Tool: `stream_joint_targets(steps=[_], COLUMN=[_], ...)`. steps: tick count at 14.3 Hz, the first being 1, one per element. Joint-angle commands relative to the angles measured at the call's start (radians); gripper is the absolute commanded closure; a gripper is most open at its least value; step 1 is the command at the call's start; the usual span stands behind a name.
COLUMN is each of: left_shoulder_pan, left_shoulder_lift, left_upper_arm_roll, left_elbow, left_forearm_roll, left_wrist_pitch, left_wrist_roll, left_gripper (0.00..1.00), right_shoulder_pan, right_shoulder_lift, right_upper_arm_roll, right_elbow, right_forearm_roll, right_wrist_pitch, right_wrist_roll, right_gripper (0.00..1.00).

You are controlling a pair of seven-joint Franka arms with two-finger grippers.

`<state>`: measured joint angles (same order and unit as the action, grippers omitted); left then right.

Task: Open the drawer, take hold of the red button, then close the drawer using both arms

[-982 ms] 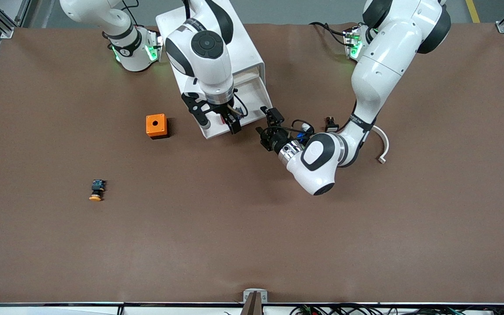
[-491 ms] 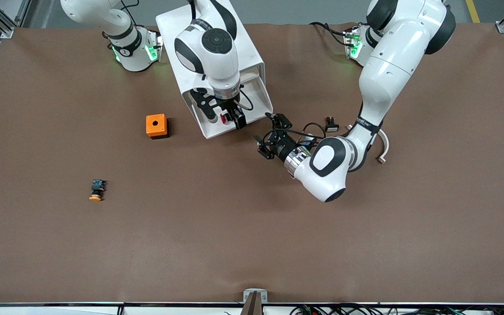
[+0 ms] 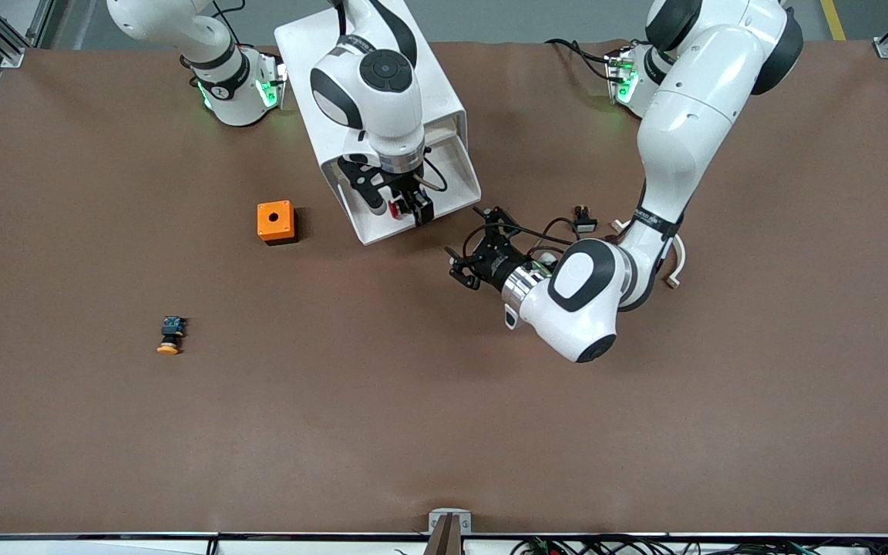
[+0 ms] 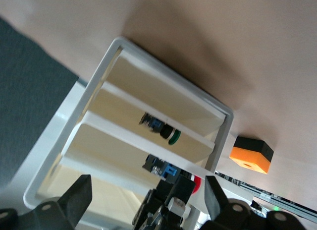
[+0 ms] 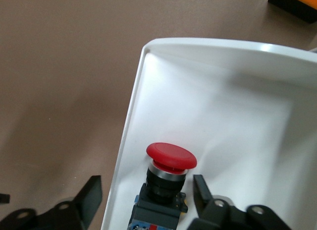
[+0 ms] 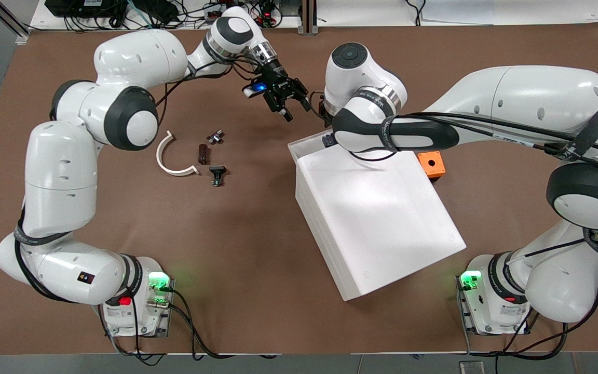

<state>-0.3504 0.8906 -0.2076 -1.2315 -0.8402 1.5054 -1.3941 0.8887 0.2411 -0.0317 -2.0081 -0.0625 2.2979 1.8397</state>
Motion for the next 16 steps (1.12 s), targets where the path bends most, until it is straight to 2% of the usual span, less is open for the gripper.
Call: stream_joint_targets(steps=[1, 2, 3, 7, 9, 12, 16], left_shoulder_pan=[-0.009, -0.016, -0.027, -0.073, -0.09, -0.114, -0.148], left_shoulder_lift=[-0.048, -0.064, -0.076, -0.116, -0.116, -0.117, -0.133], left_upper_arm_roll=[-0.007, -0.012, -0.012, -0.015, -0.016, -0.016, -0.018], left_elbow=[-0.005, -0.005, -0.005, -0.006, -0.006, -0.006, -0.013], left_forearm_roll=[0.093, 0.133, 0.166, 0.349, 0.438, 0.544, 0.666], left_wrist_pitch=[0.061, 0.094, 0.122, 0.234, 0.309, 0.393, 0.42], left_wrist_roll=[0.095, 0.116, 0.13, 0.176, 0.179, 0.179, 0.179], left_gripper=[0.0, 0.0, 0.0, 0.0, 0.0, 0.0, 0.0], right_shoulder_pan=[0.015, 0.015, 0.015, 0.003, -0.037, -0.108, -0.217], right_shoulder_lift=[-0.023, -0.025, -0.026, -0.036, -0.046, -0.063, -0.085], right_upper_arm_roll=[-0.008, -0.008, -0.008, -0.011, -0.013, -0.011, -0.013], right_elbow=[-0.024, -0.024, -0.023, 0.0, 0.032, 0.092, 0.138], right_forearm_roll=[-0.023, -0.023, -0.023, -0.023, -0.02, -0.004, 0.058], right_wrist_pitch=[0.011, 0.011, 0.011, -0.003, -0.046, -0.132, -0.198], right_wrist_roll=[0.018, 0.015, 0.012, -0.01, -0.075, -0.202, -0.44], right_gripper=[0.73, 0.89, 1.0, 1.0, 1.0, 1.0, 1.0])
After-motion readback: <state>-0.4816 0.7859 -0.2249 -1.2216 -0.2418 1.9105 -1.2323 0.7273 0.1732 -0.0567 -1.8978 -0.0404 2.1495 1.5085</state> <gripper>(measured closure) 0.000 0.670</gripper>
